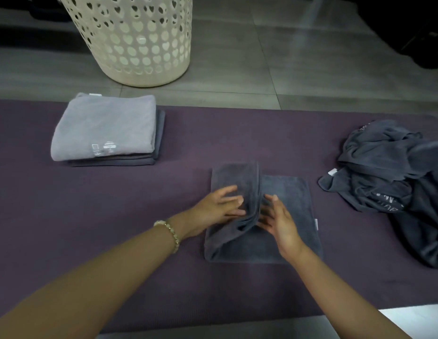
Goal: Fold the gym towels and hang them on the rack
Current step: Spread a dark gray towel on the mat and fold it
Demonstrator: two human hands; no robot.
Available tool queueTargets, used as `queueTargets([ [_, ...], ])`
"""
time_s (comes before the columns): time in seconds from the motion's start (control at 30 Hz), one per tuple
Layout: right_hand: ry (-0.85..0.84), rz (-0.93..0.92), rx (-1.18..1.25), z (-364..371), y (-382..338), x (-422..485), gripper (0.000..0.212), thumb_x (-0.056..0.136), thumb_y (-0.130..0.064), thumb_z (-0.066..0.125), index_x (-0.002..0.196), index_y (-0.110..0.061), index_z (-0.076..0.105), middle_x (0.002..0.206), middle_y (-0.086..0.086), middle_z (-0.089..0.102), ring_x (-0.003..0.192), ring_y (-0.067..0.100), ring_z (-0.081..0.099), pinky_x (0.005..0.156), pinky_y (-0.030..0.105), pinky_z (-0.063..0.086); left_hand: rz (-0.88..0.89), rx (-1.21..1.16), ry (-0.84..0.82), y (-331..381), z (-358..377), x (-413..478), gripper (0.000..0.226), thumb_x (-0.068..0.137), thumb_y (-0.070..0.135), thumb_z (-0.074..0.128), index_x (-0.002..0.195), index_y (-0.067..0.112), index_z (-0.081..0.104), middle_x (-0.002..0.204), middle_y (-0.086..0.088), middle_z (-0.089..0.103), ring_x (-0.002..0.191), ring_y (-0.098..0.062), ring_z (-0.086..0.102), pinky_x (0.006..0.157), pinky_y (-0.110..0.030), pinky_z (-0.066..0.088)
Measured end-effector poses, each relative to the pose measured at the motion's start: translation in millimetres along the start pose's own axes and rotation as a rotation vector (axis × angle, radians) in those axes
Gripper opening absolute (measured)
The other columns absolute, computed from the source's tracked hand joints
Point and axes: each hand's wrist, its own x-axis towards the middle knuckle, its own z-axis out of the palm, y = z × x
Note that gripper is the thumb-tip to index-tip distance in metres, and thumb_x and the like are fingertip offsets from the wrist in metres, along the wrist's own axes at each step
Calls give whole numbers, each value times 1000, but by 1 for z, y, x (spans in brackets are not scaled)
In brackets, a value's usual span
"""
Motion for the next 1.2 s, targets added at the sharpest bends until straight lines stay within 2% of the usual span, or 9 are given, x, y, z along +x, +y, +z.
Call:
queueTargets([
  [0.17, 128, -21, -176, -10, 20, 5, 14, 93, -14, 59, 101, -25, 56, 105, 9, 61, 94, 19, 58, 90, 36, 49, 210, 777, 66, -32, -5, 15, 46, 98, 25, 51, 143, 21, 40, 147, 0, 41, 135, -15, 36, 105, -15, 25],
  [0.27, 103, -71, -271, -8, 20, 9, 18, 89, -9, 65, 106, -6, 61, 103, 8, 61, 95, 16, 57, 83, 16, 46, 238, 1035, -17, -48, -7, 17, 62, 95, 42, 50, 150, 25, 26, 157, 7, 19, 144, -13, 16, 116, -24, 15],
  [0.33, 118, -92, -352, -5, 20, 14, 22, 88, -10, 66, 108, -3, 63, 101, 5, 59, 96, 14, 56, 84, 16, 46, 191, 1105, -63, -53, -3, 15, 79, 87, 63, 43, 152, 28, 14, 159, 12, 5, 146, -10, 4, 119, -32, 12],
  [0.53, 207, -60, -473, 4, 27, 30, 20, 85, -24, 71, 101, -14, 68, 105, 5, 64, 98, 14, 59, 94, 29, 48, 199, 1167, -61, -62, -3, 13, 119, 53, 93, -8, 152, 29, 3, 158, 15, -7, 144, -3, -9, 116, -25, -1],
  [0.8, 198, 221, -312, 19, 12, 40, 27, 81, -16, 76, 100, -5, 62, 107, 8, 61, 96, 15, 58, 86, 21, 47, 173, 1171, -50, -60, 4, 9, 84, 81, 70, 11, 152, 27, 2, 159, 13, -8, 143, -2, -12, 112, -20, -12],
  [0.87, 179, 246, -248, 14, 10, 39, 16, 82, -14, 74, 85, -12, 58, 99, 8, 60, 95, 18, 58, 87, 27, 51, 161, 1155, -55, -59, 2, 10, 76, 88, 65, 19, 152, 28, 4, 159, 13, -7, 145, -3, -10, 114, -22, -9],
  [0.97, 246, 197, -232, 0, 17, 38, 34, 81, -14, 74, 72, -17, 41, 84, 8, 61, 83, 19, 60, 74, 29, 53, 170, 1095, -49, -59, 1, 10, 77, 87, 67, 20, 152, 29, 7, 159, 14, -2, 144, -1, -7, 116, -24, -4],
  [1.1, 152, 232, -317, 0, 21, 31, 34, 85, -34, 70, 91, -1, 65, 95, 12, 69, 90, 23, 66, 77, 29, 54, 251, 1051, 40, -61, -3, 12, 97, 72, 82, 0, 152, 28, 13, 159, 14, 9, 144, -1, 1, 113, -19, -2],
  [1.2, 69, 168, -437, 13, 15, 26, 26, 95, -33, 55, 87, -8, 62, 90, 7, 65, 93, 25, 64, 78, 31, 51, 299, 1078, 134, -62, -4, 17, 85, 82, 76, 8, 152, 28, 12, 158, 14, 5, 145, -3, 0, 113, -18, -4],
])
